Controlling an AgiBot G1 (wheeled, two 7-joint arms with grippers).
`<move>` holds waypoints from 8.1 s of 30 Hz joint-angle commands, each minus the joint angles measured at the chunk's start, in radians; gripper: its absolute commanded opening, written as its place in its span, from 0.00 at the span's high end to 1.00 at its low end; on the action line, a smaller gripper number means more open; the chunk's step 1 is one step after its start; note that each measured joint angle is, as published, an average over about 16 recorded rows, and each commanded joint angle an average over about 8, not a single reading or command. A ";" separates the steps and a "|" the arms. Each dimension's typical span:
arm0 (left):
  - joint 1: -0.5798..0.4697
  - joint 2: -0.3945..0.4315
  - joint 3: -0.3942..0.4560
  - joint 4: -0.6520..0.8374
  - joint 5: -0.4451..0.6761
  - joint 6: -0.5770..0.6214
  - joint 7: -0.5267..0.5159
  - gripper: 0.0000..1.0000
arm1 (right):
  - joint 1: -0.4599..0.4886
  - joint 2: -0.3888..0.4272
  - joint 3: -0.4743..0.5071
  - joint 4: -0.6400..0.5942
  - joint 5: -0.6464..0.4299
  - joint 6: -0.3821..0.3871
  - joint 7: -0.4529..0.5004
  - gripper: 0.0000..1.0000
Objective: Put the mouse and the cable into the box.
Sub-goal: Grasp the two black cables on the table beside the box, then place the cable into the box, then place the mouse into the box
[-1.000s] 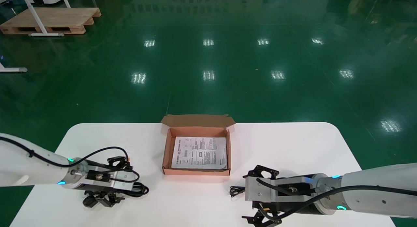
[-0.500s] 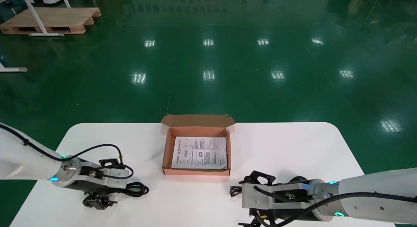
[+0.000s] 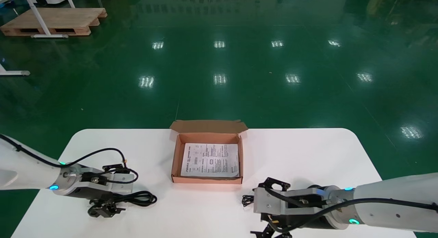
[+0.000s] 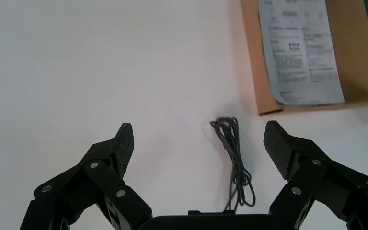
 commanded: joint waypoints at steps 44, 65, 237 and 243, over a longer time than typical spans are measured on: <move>-0.021 0.017 -0.008 0.068 -0.011 -0.013 0.048 1.00 | 0.065 -0.266 -0.082 -0.503 -0.285 0.280 -0.030 0.82; -0.024 0.020 -0.003 0.073 -0.005 -0.022 0.035 1.00 | 0.064 -0.261 -0.081 -0.493 -0.284 0.278 -0.026 1.00; -0.003 -0.049 -0.086 -0.230 -0.486 -0.576 0.008 0.00 | 0.223 -0.389 -0.227 -0.085 -0.300 0.369 0.033 1.00; 0.007 -0.059 -0.070 -0.265 -0.464 -0.583 -0.039 0.00 | 0.224 -0.396 -0.317 -0.192 -0.379 0.484 0.146 1.00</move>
